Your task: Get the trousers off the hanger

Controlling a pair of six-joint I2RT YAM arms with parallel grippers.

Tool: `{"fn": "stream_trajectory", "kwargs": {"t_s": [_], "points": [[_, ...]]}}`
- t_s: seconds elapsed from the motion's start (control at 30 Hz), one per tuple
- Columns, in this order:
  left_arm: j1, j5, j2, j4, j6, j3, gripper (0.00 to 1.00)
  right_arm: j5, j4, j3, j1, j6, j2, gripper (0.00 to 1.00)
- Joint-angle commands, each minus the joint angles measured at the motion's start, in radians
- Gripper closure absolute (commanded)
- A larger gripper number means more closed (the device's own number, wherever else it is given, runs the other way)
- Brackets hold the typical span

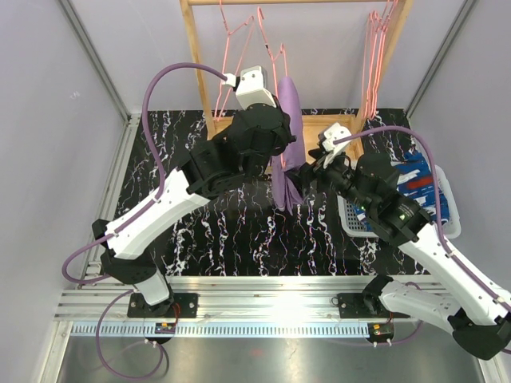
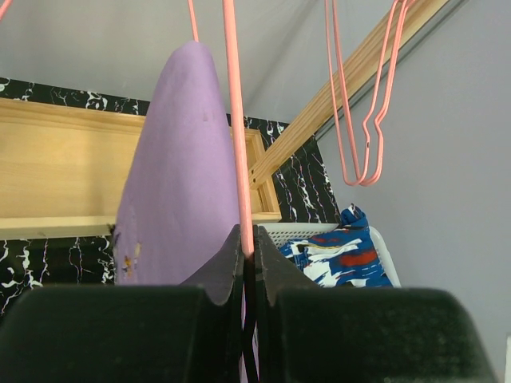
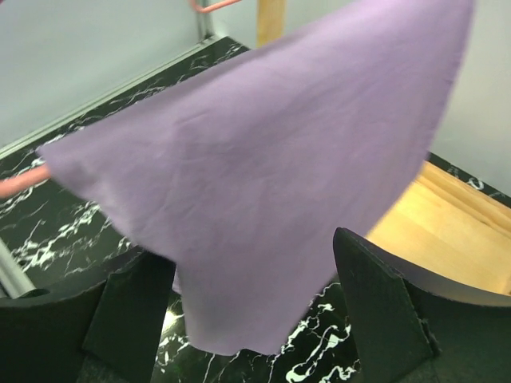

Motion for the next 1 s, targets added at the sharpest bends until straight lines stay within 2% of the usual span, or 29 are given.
{"fn": "stream_trajectory", "kwargs": {"t_s": [0.0, 0.1, 0.17, 0.37, 0.5, 0.67, 0.97], "points": [[-0.002, -0.036, -0.022, 0.125, -0.021, 0.064, 1.0, -0.07, 0.056, -0.03, 0.022, -0.039, -0.03, 0.14], [-0.003, -0.022, -0.02, 0.125, -0.031, 0.067, 1.0, -0.005, 0.039, -0.019, 0.037, -0.07, 0.005, 0.15], [-0.002, -0.013, -0.017, 0.123, -0.036, 0.07, 1.0, 0.127, 0.065, -0.019, 0.043, -0.09, 0.022, 0.16], [-0.002, -0.013, -0.027, 0.113, -0.024, 0.076, 1.0, 0.241, 0.097, -0.009, 0.045, -0.157, 0.057, 0.23], [-0.002, -0.037, -0.033, 0.107, -0.007, 0.075, 1.0, 0.203, 0.058, -0.003, 0.045, -0.173, 0.03, 0.21], [0.003, -0.037, -0.037, 0.102, -0.007, 0.067, 1.0, 0.057, 0.021, -0.018, 0.045, -0.173, -0.007, 0.15], [0.004, -0.045, -0.057, 0.103, -0.001, 0.073, 1.0, 0.163, -0.044, -0.03, 0.045, -0.19, 0.028, 0.14]]}}
